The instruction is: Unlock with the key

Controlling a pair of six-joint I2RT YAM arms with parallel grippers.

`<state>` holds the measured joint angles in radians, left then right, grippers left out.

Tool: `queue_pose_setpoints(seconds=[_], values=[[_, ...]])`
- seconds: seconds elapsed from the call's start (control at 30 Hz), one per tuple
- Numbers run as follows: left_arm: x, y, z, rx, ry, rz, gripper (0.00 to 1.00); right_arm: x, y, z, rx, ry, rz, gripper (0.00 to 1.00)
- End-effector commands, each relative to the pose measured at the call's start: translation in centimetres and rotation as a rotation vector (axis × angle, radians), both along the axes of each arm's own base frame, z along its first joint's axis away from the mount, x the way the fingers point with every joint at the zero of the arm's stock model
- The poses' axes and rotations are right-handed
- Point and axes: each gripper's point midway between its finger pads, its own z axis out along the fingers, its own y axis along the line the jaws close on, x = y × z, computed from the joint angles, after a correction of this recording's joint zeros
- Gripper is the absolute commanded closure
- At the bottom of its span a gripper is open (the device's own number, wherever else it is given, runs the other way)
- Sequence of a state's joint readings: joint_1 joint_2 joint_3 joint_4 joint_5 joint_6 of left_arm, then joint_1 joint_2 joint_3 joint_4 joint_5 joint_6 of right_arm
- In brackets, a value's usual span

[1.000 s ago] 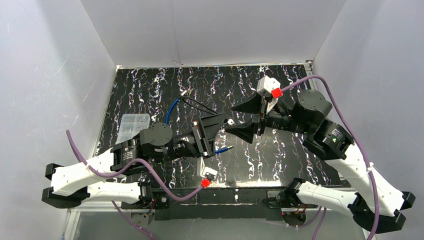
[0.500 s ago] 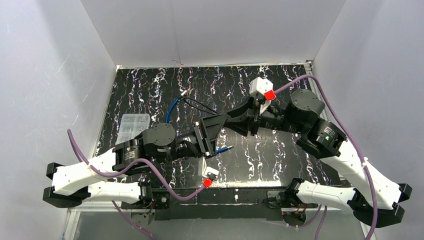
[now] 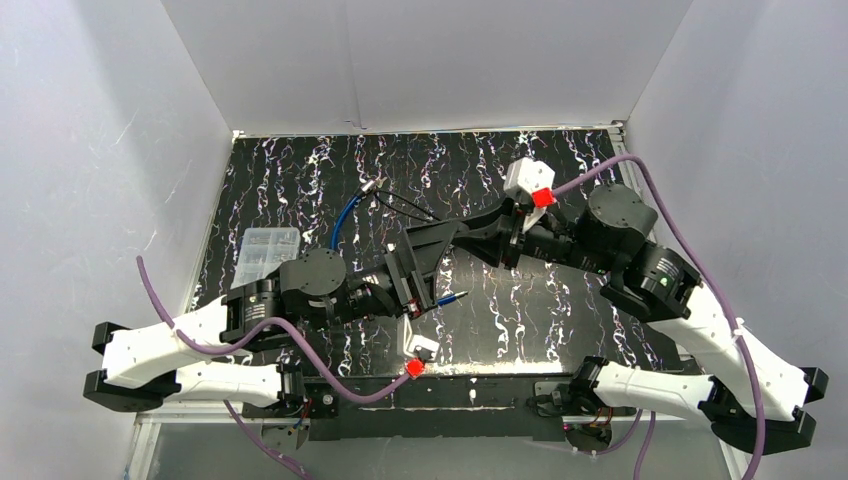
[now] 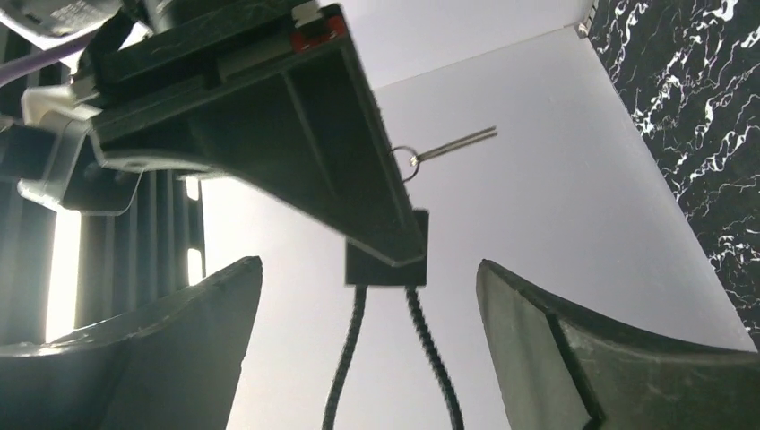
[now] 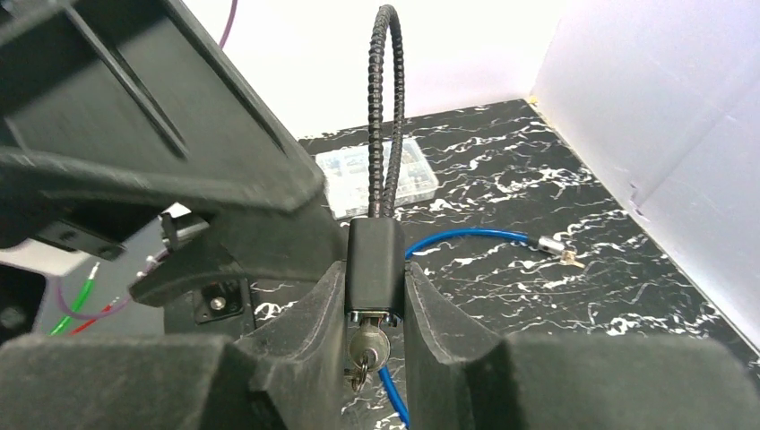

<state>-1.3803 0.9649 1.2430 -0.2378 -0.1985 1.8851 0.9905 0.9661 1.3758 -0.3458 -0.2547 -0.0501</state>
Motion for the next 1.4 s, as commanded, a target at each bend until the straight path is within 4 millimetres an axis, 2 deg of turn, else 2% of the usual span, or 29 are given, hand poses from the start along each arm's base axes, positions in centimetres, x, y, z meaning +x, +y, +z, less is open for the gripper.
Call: queue_pose_setpoints(seconds=[0.0,0.1,0.17,0.3,0.43,0.73,0.9,1.13,1.37], values=[[-0.9,2.5,3.4,-0.100,0.091,0.010,0.10,0.1,-1.8,1.3,0.035,-0.070,-0.058,0.99],[-1.3,3.3,3.4,-0.090,0.160,0.015,0.11,-0.1,-1.9,0.8,0.025,-0.064,-0.049,0.99],[-1.6,3.4,3.7,-0.080,0.188,0.009,0.17,-0.3,-1.9,0.6,0.015,-0.061,-0.037,0.99],[-2.1,2.9,5.5,-0.079,0.206,-0.015,0.37,-0.5,-1.7,0.3,0.004,-0.053,-0.026,0.99],[-2.2,2.6,3.0,0.084,0.201,-0.007,0.61,-0.7,-1.6,0.9,0.014,-0.045,-0.011,0.99],[-1.5,3.0,0.4,0.261,0.235,0.065,0.58,-1.1,-1.5,1.7,0.032,-0.038,0.003,0.99],[-1.0,2.7,0.7,0.273,0.234,0.094,0.59,-1.2,-1.4,1.7,0.031,-0.033,0.012,0.99],[-0.5,2.3,1.5,0.247,0.187,0.113,0.67,-1.4,-1.5,1.7,0.033,-0.026,0.022,0.99],[0.0,2.2,1.0,0.259,0.194,0.148,0.68,-1.9,-1.5,2.3,0.050,-0.023,0.042,0.99]])
